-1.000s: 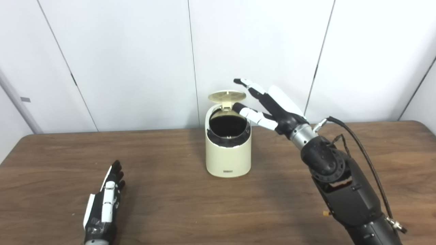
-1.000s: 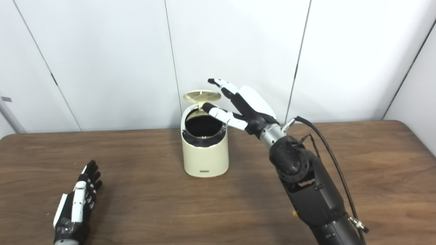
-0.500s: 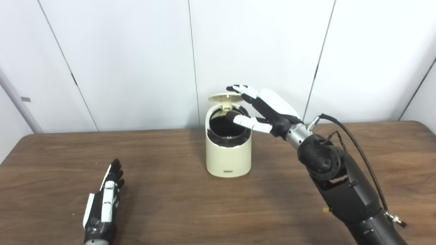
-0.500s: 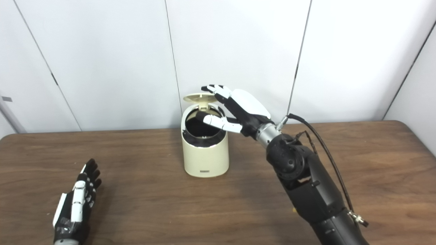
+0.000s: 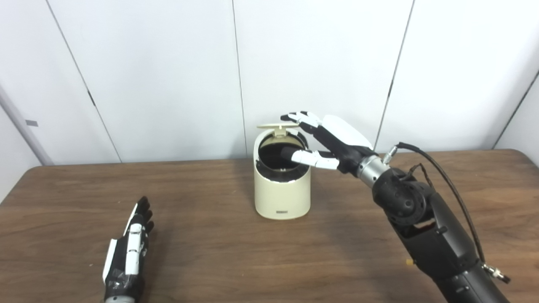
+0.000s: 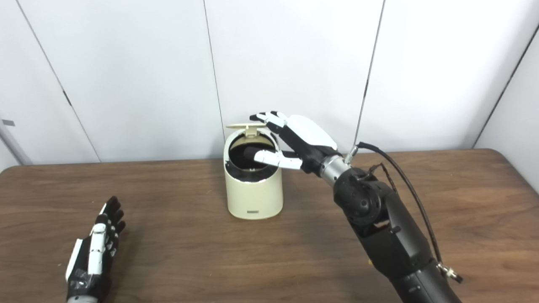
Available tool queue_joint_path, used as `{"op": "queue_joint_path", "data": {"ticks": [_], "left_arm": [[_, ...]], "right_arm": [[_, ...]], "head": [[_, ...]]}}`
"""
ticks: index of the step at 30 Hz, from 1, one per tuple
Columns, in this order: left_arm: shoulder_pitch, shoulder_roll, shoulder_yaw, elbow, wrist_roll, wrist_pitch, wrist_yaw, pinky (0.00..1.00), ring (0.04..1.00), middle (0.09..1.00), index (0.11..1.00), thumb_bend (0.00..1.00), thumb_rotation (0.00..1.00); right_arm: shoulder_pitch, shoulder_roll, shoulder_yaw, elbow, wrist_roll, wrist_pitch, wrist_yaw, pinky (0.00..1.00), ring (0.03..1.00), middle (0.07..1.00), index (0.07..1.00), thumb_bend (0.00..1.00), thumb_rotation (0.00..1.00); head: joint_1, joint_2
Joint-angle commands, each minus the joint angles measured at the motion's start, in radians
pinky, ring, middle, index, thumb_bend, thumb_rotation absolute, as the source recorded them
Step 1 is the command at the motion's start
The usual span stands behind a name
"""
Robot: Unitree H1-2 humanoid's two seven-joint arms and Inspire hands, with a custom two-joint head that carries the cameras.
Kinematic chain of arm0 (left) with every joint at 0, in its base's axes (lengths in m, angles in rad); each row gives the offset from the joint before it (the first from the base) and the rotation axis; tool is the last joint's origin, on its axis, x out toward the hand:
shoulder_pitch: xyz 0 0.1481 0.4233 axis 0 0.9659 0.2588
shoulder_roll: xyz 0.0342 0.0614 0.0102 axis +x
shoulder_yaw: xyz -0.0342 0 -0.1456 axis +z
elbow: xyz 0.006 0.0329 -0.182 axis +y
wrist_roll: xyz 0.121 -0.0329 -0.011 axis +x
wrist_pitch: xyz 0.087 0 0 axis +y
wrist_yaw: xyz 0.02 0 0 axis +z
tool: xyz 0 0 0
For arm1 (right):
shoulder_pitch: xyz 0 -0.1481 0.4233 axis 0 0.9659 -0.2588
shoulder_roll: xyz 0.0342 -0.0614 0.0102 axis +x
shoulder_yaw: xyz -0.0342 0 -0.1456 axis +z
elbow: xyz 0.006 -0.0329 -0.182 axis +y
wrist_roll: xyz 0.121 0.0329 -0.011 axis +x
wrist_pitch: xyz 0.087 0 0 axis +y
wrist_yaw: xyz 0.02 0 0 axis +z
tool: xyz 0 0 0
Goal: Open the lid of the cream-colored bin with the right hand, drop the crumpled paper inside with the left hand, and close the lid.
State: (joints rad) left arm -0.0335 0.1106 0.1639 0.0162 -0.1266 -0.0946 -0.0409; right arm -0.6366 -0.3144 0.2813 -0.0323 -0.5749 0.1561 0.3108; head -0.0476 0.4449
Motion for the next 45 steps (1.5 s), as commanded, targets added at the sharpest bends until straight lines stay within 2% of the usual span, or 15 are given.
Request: {"op": "queue_joint_path", "data": {"ticks": [1, 12, 29, 39, 45], "left_arm": [[0.018, -0.025, -0.012, 0.037, -0.002, -0.018, 0.006, 1.0, 1.0, 1.0, 0.996, 0.39, 1.0], [0.017, -0.026, -0.012, 0.036, -0.001, -0.014, 0.008, 1.0, 1.0, 1.0, 0.993, 0.39, 1.0], [0.02, -0.029, -0.014, 0.035, 0.005, -0.022, 0.011, 1.0, 1.0, 1.0, 0.994, 0.37, 1.0], [0.02, -0.033, -0.014, 0.029, 0.005, -0.012, 0.015, 1.0, 1.0, 1.0, 0.995, 0.36, 0.98], [0.016, -0.034, -0.013, 0.032, 0.007, -0.017, 0.017, 1.0, 1.0, 1.0, 0.998, 0.36, 0.96]], "right_arm": [[-0.024, -0.012, -0.004, -0.039, -0.009, -0.013, -0.001, 0.93, 1.0, 0.962, 0.906, 0.61, 1.0], [0.024, -0.021, 0.013, -0.078, -0.04, -0.006, 0.018, 0.94, 1.0, 0.97, 0.906, 0.59, 1.0], [0.07, -0.035, 0.05, -0.117, -0.118, 0.007, 0.078, 1.0, 1.0, 1.0, 0.915, 0.6, 1.0], [0.096, -0.043, 0.065, -0.11, -0.147, -0.05, 0.058, 1.0, 1.0, 1.0, 0.908, 0.58, 1.0], [0.112, -0.045, 0.076, -0.12, -0.18, -0.061, 0.059, 1.0, 1.0, 1.0, 0.896, 0.58, 1.0]], "head": [[-0.002, 0.003], [0.002, 0.01], [0.006, 0.021], [0.008, 0.029], [0.008, 0.031]]}}
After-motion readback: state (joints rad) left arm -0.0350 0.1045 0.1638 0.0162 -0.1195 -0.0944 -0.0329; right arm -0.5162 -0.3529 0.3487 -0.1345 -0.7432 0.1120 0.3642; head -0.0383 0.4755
